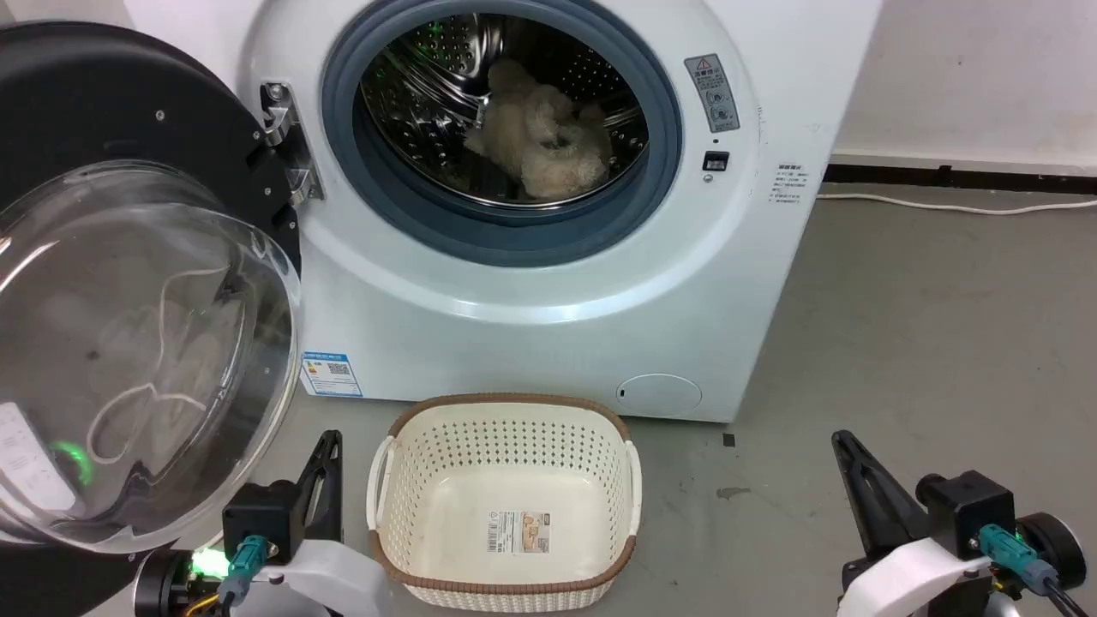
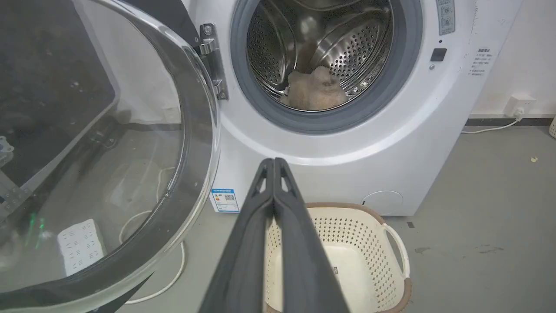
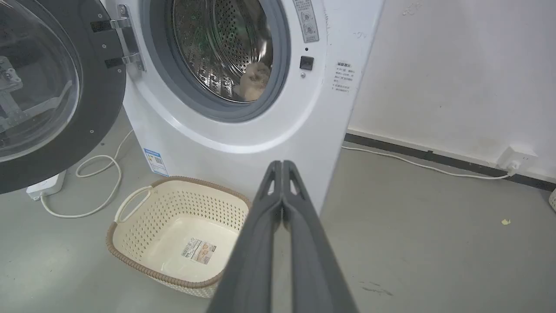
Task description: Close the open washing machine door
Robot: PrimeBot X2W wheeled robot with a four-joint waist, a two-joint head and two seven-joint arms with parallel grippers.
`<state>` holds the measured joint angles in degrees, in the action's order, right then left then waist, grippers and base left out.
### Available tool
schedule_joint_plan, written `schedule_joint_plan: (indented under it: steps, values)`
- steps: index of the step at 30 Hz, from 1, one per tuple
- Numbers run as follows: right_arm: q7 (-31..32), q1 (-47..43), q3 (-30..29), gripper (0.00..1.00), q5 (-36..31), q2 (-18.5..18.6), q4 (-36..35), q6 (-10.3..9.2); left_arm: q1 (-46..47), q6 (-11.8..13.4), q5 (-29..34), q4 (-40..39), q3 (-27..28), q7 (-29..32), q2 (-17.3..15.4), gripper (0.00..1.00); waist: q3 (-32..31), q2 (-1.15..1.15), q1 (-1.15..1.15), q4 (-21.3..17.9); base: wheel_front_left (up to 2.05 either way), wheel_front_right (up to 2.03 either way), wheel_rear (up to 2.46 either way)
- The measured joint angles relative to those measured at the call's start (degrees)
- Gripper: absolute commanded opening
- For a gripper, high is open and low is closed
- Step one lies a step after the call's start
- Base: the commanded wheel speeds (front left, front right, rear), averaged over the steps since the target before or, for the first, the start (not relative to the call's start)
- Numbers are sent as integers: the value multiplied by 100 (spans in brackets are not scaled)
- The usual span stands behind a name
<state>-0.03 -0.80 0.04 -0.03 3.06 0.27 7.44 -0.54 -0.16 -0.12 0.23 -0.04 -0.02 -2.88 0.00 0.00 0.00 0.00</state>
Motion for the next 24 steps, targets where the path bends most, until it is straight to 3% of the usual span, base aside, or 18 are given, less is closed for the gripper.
schedule_joint_plan:
  steps: [24]
  values:
    - [0, 0, 1, 0, 0, 0, 0, 0, 0, 0, 0, 0, -1, 0, 0, 0, 0, 0, 0, 0, 0, 0, 0]
